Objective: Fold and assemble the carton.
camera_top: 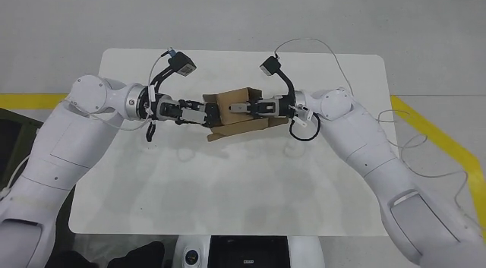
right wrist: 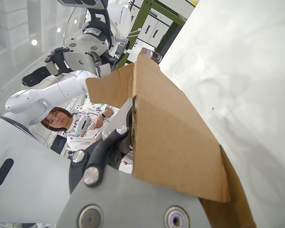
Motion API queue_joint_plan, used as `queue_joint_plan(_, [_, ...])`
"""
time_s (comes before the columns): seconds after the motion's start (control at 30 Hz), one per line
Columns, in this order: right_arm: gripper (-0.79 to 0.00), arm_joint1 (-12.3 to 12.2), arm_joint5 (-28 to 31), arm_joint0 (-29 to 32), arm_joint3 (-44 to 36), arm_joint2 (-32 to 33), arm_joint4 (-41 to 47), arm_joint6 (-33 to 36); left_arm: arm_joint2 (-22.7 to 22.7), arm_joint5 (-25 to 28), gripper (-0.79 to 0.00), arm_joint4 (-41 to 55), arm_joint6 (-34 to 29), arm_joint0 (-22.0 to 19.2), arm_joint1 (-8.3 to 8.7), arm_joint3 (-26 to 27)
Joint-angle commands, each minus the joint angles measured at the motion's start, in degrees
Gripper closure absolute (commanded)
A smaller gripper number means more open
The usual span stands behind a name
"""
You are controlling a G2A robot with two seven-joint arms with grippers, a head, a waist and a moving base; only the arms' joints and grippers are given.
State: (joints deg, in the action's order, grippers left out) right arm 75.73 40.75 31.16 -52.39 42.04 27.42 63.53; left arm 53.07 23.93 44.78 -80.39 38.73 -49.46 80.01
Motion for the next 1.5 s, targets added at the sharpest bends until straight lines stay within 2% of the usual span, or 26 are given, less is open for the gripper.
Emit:
queue_joint_plan(0.0, [0.0,0.1,0.0,0.1,-0.3,-0.1,-0.1,0.0,-0.3,0.4,-0.785,-0.7,0.4,0.0,-0.19,-0.2])
queue_joint_plan(0.7, [0.0,1.5,-0.4,-0.1,-0.3,-0.1,-1.2,0.4,-0.9,1.5,-0.785,-3.6,1.5,-0.9,-1.21,-1.2])
queue_joint_plan(1.13, [0.0,-0.1,0.0,1.4,-0.3,4.5,-2.3,0.0,0.5,2.1,-0.785,-3.6,2.1,-0.5,-1.08,-4.2])
queue_joint_plan(1.47, [0.0,0.0,-1.8,2.5,-3.6,4.0,-2.8,1.8,0.5,2.4,-0.785,-4.3,2.5,-1.4,-1.44,-6.7])
